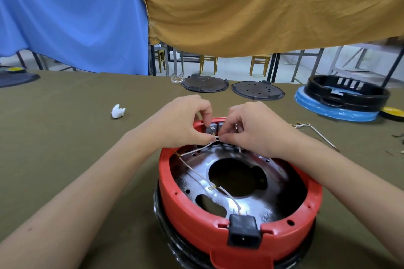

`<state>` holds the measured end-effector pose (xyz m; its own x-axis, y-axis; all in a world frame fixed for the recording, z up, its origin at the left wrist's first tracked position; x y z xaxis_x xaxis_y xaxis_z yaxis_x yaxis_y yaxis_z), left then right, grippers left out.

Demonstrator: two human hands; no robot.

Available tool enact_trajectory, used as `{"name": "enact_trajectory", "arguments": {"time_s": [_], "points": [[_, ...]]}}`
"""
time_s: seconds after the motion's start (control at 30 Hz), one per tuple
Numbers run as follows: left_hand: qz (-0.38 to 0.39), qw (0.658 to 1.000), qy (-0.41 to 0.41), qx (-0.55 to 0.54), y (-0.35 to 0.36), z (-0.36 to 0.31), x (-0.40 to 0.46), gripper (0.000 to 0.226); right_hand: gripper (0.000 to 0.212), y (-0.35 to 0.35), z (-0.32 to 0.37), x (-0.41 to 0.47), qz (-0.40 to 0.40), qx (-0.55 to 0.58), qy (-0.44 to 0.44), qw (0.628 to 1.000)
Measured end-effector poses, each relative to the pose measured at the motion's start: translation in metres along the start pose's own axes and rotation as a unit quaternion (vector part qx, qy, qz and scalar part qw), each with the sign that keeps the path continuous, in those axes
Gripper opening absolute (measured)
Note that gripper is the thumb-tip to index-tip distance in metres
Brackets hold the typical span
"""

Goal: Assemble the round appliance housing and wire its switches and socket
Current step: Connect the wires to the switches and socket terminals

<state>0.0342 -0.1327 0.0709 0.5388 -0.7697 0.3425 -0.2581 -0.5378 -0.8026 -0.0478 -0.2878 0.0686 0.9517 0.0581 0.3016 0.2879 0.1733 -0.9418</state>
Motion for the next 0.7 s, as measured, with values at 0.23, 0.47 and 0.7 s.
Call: {"name": "enact_trajectory", "arguments": {"time_s": [0.23, 0.47, 0.7], "points": [[-0.002, 1.0, -0.002, -0.001, 0.0008, -0.0013, 0.0006, 0.027, 0.006, 0.0027, -0.0012, 0.0015, -0.002, -0.006, 0.009, 1.0], [-0.011, 1.0, 0.004, 0.028, 0.0025, -0.0009, 0.0012, 0.03, 0.009, 0.0033, -0.0009, 0.0021, -0.005, -0.015, 0.013, 1.0], [-0.013, 0.999, 0.008, 0.042, 0.0041, -0.0024, 0.0012, 0.029, 0.005, 0.0023, -0.0013, 0.0005, -0.015, -0.017, 0.01, 1.0]]}}
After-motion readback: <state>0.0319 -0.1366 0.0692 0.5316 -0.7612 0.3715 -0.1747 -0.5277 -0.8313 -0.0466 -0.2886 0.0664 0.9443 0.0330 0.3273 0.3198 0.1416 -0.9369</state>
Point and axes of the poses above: each hand's wrist, its own x-axis towards the middle knuckle, its own y-axis out of the palm, z = x × y, the point moved 2 cm from there along x, towards the middle knuckle, and after that the axes turned 9 degrees about -x, right-handed, at the moved point
